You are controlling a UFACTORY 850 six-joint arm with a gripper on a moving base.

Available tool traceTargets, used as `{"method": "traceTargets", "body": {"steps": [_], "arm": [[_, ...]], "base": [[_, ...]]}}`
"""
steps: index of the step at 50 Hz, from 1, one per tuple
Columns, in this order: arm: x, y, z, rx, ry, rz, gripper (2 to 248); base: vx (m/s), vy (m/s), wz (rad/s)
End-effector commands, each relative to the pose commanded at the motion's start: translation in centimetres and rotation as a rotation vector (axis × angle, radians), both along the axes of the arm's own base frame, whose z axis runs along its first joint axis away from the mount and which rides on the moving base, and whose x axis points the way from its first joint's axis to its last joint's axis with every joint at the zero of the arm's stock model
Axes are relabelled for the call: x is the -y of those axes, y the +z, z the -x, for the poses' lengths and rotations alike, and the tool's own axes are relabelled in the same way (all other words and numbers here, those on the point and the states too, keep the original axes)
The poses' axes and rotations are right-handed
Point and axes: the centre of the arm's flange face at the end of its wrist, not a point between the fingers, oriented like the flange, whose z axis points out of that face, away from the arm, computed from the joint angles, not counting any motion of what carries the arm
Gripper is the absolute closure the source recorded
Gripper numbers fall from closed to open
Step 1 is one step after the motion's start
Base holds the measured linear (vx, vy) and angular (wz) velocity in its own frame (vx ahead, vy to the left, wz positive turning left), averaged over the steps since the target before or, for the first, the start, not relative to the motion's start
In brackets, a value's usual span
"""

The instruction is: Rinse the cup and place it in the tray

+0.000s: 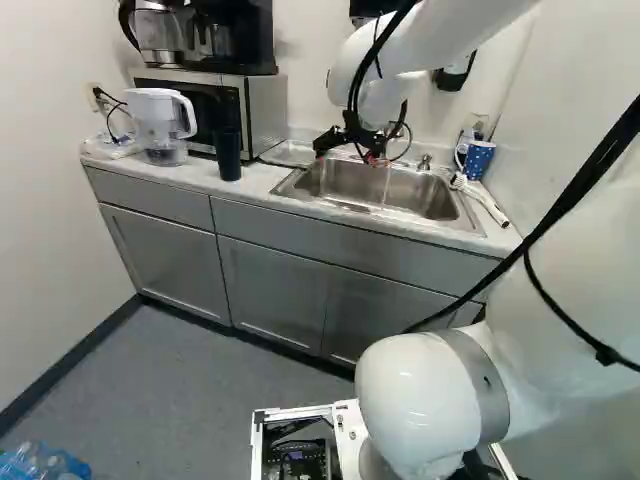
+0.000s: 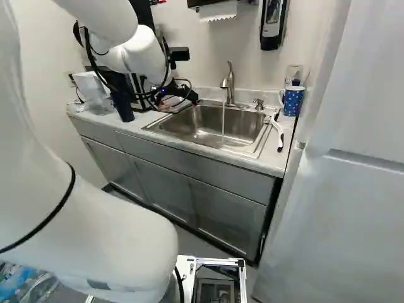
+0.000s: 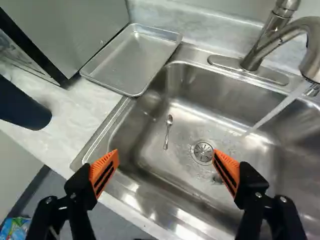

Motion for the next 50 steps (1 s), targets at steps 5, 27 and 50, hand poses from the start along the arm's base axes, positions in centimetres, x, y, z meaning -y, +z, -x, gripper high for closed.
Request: {"method": "traceTargets", "body": {"steps": [5, 27, 50], "arm": [[-0.8, 0.0, -0.1, 0.0, 0.017, 0.0, 3], [-4.2, 0.1, -0.5, -0.002, 0.095, 0.0, 3], [-7.9, 0.1, -0.8, -0.004, 0.175, 0.001, 3]], "base": [[0.0, 0.0, 0.0], [0.0, 0.0, 0.0], [0.0, 0.0, 0.0]]}}
